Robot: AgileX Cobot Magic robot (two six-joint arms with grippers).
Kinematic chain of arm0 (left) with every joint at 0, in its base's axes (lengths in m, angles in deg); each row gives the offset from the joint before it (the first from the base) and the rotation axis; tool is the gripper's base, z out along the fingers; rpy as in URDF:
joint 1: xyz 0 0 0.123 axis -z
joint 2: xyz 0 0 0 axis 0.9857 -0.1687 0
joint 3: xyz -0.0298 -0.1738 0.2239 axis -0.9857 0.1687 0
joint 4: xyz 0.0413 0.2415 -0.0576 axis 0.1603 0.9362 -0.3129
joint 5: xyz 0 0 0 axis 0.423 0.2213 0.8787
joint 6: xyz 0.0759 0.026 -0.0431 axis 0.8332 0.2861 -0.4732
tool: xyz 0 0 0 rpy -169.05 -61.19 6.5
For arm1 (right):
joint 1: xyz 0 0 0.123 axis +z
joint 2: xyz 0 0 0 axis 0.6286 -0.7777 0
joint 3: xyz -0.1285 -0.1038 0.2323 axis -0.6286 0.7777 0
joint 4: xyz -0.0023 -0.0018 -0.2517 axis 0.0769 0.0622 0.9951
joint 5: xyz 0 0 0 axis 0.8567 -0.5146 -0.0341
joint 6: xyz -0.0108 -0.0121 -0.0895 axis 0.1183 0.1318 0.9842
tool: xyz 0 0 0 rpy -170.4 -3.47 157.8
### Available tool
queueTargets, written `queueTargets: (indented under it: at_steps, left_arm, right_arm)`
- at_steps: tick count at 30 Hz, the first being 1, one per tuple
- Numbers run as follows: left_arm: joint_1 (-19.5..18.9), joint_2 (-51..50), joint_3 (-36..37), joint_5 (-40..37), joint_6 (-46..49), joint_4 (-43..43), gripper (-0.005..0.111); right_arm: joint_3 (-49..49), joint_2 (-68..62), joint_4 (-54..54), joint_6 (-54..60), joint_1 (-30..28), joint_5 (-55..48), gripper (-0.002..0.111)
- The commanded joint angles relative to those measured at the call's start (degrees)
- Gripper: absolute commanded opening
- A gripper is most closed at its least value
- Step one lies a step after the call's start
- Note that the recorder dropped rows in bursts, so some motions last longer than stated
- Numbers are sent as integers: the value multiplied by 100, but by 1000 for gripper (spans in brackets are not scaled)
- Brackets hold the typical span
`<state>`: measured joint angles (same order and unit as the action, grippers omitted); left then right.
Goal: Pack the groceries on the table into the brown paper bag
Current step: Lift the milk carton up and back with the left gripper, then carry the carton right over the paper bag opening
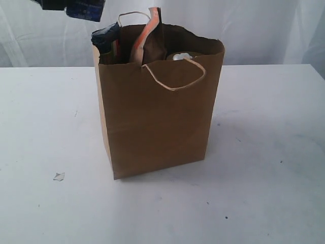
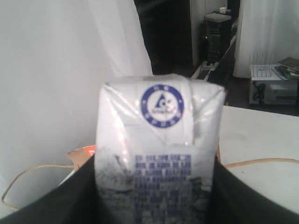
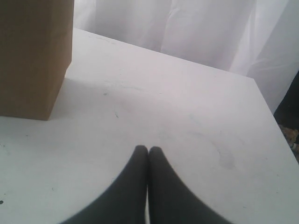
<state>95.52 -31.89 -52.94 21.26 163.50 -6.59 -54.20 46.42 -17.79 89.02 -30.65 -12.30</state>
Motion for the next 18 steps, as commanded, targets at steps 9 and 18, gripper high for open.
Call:
queueTargets:
  at_steps: [9,18]
  left_arm:
    - [25,-634,-2,-358,1105,-1252,0]
    - [25,-1030,-2,-565,1183,-1330,0]
  right_arm:
    - [33,38,17,-28,-33,34,0]
    - [33,38,17,-28,-33,34,0]
